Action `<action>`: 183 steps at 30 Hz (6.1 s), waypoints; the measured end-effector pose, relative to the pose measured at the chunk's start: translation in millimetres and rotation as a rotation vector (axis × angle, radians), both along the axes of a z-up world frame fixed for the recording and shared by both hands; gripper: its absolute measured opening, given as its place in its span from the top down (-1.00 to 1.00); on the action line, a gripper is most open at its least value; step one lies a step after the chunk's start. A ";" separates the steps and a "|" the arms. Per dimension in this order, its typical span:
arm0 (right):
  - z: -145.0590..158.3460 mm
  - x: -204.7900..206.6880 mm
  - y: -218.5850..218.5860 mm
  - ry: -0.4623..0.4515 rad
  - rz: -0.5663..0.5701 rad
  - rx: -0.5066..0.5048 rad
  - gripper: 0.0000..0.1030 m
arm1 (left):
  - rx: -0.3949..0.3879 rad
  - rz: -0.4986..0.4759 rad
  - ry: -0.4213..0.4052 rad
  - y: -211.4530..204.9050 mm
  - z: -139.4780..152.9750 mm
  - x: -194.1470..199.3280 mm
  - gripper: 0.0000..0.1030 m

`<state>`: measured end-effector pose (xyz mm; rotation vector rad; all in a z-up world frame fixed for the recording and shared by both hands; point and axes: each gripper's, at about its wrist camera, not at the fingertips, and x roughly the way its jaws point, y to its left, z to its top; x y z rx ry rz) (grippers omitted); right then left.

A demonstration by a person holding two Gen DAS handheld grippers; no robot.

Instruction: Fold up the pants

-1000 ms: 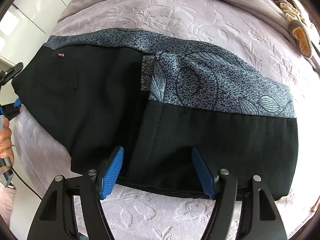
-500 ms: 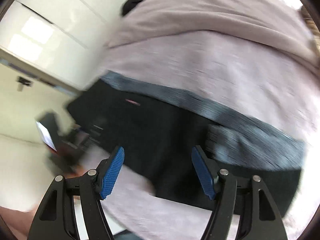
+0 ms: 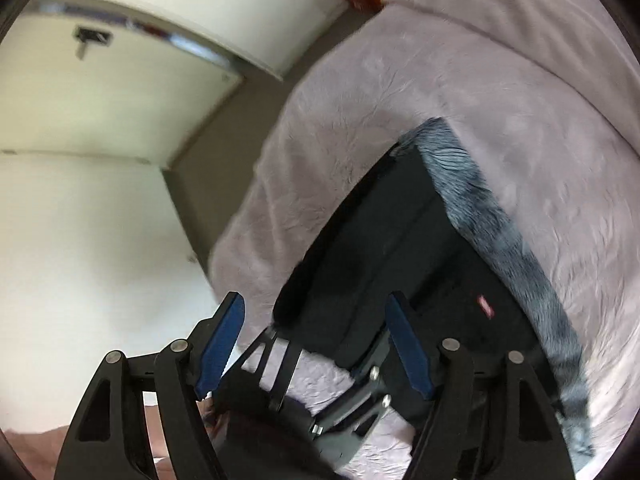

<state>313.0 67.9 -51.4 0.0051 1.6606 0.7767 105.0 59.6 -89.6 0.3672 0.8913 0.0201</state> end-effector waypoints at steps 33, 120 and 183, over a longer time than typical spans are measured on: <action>20.7 -234.8 -440.4 -0.176 -0.796 0.712 0.61 | 0.029 -0.719 -0.062 -296.3 97.8 -139.6 0.31; -45.5 -312.3 -461.2 -0.162 -0.946 -0.216 -0.10 | -0.187 -0.123 0.512 -187.5 31.2 3.7 -0.82; -109.1 -289.6 -560.3 -0.043 -0.926 0.348 -0.76 | -0.569 -0.339 0.794 -168.1 -64.9 91.7 -0.96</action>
